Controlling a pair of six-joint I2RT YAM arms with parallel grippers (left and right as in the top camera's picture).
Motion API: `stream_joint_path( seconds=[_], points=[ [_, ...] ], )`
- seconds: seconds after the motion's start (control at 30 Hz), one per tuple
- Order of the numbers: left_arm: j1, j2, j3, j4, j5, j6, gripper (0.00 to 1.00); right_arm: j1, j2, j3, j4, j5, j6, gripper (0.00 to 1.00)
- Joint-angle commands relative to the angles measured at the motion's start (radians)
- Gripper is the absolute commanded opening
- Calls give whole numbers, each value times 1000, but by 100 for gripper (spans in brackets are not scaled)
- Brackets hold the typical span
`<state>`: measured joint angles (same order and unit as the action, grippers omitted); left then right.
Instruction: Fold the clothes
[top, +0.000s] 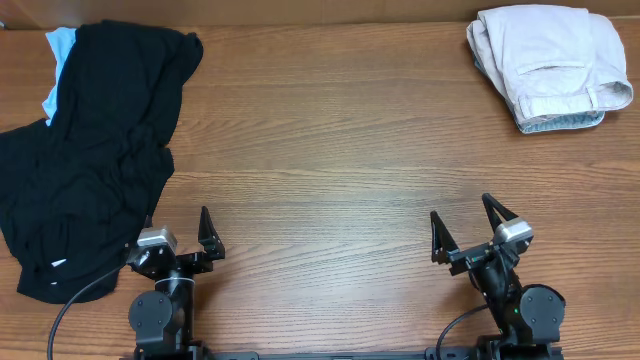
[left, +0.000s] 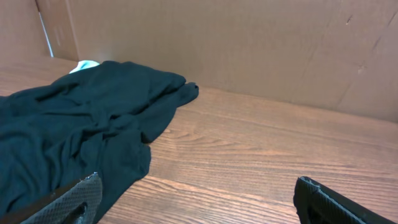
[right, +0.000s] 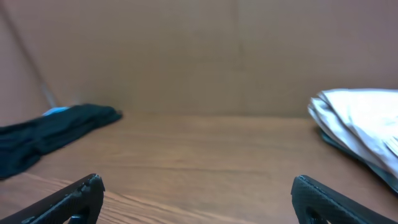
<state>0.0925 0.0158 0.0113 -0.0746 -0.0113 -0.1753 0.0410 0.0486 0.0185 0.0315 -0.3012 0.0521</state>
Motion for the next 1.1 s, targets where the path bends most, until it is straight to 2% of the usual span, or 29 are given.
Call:
stream_joint_path(
  seconds=[0.0,0.33,0.5,0.73,1.07],
  points=[
    [5,-11,-6,6,34,14,100,5,-8,-10,27,-60,5,100],
    [5,6,38,19,142,65,100,5,1,39,13,-59,75,100],
    [5,97,174,-106,135,87,100,5,59,121,5,-60,75,100],
    [5,362,437,-236,142,105,100,5,257,314,-83,-60,75,100],
    [5,879,910,-632,142,160,100,5,702,770,-484,-60,74,100]
  ],
)
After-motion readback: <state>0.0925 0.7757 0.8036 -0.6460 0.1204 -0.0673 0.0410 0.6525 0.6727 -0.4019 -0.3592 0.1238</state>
